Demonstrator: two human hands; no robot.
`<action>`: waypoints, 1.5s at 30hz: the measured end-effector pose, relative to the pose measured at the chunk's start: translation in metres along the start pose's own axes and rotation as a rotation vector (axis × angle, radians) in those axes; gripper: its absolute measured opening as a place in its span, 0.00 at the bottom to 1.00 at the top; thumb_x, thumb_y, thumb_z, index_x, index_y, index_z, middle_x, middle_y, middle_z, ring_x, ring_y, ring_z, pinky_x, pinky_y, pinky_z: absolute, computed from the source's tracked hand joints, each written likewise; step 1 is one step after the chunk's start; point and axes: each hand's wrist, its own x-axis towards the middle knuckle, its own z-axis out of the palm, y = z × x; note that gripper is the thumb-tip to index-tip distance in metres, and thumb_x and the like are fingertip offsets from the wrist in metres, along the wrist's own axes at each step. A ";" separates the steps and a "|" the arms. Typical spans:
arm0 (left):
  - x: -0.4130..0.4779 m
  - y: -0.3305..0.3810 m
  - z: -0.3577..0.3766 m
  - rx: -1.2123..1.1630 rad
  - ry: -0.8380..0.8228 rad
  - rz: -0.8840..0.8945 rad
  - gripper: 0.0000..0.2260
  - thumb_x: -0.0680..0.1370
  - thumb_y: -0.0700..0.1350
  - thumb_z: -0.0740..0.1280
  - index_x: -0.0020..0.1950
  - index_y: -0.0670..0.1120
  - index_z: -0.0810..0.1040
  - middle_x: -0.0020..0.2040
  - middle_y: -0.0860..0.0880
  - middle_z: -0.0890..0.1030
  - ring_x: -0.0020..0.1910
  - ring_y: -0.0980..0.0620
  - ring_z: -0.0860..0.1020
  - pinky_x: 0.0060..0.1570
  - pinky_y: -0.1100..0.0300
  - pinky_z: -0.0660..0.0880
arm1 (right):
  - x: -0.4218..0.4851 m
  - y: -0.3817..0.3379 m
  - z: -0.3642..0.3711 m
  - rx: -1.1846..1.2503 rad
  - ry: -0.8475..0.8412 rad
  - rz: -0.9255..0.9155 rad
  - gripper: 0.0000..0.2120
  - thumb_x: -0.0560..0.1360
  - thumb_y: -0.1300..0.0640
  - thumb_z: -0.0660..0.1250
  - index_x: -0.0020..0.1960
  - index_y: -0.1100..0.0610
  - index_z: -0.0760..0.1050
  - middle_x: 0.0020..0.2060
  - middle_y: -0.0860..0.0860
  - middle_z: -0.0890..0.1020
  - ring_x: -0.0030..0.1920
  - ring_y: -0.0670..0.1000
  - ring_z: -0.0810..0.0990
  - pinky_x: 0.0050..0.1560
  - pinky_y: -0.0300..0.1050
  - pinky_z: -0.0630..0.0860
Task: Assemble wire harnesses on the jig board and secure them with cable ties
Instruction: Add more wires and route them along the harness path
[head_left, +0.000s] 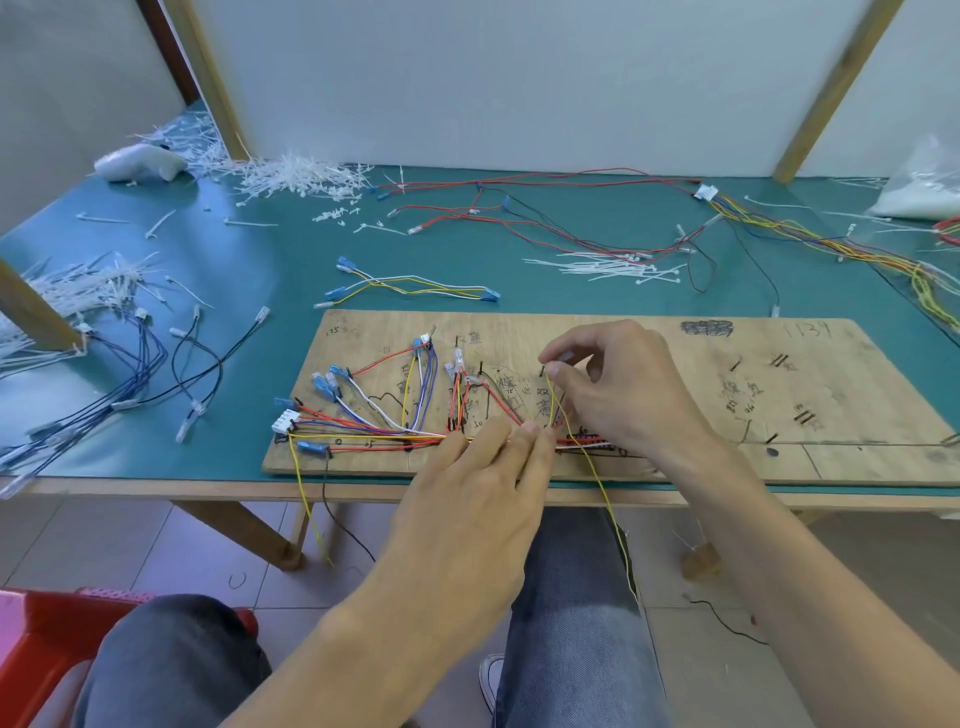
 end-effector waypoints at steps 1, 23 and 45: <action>0.000 0.001 0.001 0.016 0.014 0.011 0.37 0.67 0.46 0.70 0.77 0.45 0.73 0.69 0.50 0.80 0.65 0.48 0.77 0.57 0.56 0.76 | 0.002 0.001 0.000 0.015 -0.003 0.001 0.03 0.77 0.56 0.76 0.46 0.49 0.87 0.37 0.42 0.84 0.29 0.38 0.76 0.35 0.33 0.67; 0.048 0.024 -0.003 -0.052 0.262 -0.188 0.15 0.72 0.37 0.61 0.55 0.50 0.77 0.53 0.43 0.79 0.57 0.39 0.74 0.52 0.48 0.72 | 0.038 0.004 -0.004 0.046 -0.267 0.118 0.05 0.74 0.58 0.78 0.41 0.50 0.88 0.35 0.47 0.87 0.38 0.45 0.80 0.43 0.40 0.73; 0.082 -0.030 0.000 -0.714 0.570 -0.407 0.07 0.79 0.38 0.66 0.47 0.50 0.72 0.43 0.51 0.86 0.44 0.43 0.81 0.45 0.45 0.77 | 0.042 0.012 -0.007 0.021 -0.107 0.183 0.07 0.74 0.60 0.76 0.39 0.51 0.88 0.30 0.45 0.84 0.34 0.41 0.78 0.32 0.35 0.69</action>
